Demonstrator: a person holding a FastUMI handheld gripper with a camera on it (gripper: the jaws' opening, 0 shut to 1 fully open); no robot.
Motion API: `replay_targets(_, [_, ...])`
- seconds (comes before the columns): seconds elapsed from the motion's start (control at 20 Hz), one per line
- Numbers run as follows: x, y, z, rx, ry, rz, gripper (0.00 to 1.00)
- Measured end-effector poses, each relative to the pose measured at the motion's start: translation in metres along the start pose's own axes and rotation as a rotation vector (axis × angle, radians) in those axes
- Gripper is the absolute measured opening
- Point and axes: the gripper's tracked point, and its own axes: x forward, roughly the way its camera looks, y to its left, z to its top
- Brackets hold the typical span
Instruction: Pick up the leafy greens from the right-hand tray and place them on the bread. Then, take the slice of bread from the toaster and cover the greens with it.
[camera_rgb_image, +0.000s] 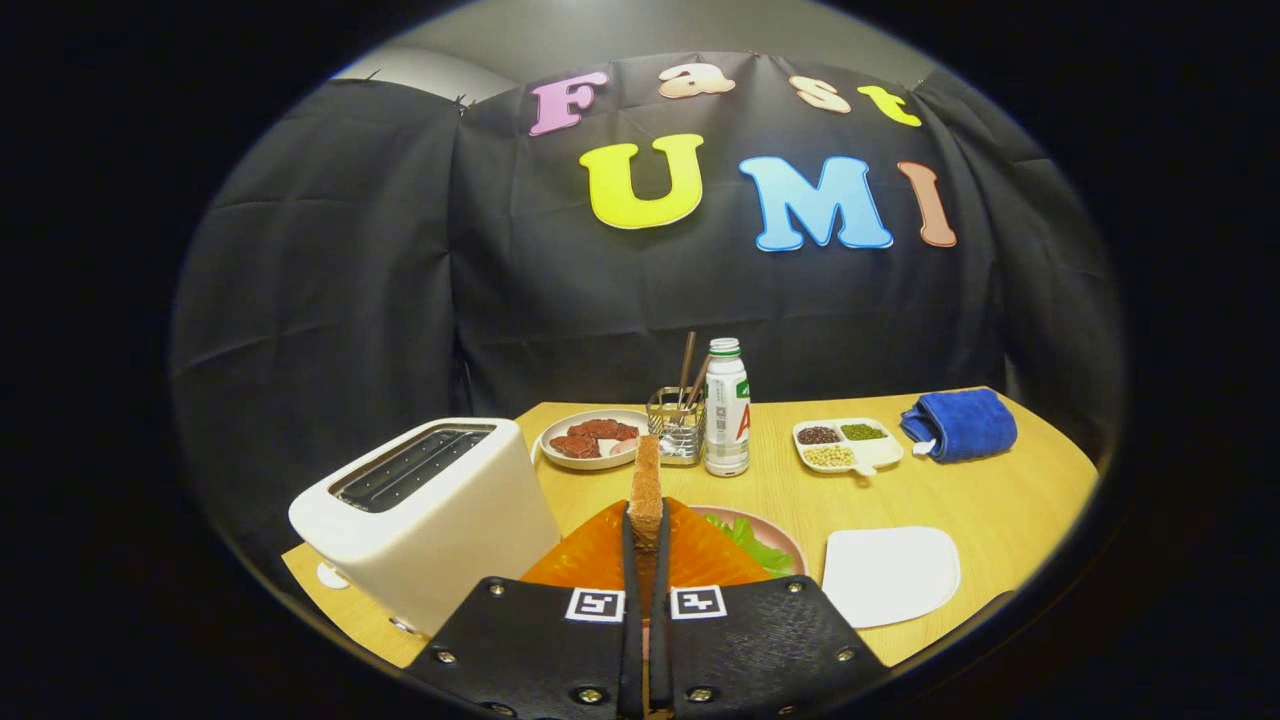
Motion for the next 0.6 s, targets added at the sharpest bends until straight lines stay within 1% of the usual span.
replay_targets(0.2, [0.004, 0.015, -0.009, -0.017, -0.001, 0.026, 0.03])
replay_targets(0.45, [0.014, 0.001, -0.026, -0.008, 0.052, 0.013, 0.03])
replay_targets(0.55, [0.017, -0.011, -0.026, -0.021, 0.056, -0.004, 0.09])
replay_targets(0.6, [0.018, -0.015, -0.028, -0.012, 0.064, -0.008, 0.09])
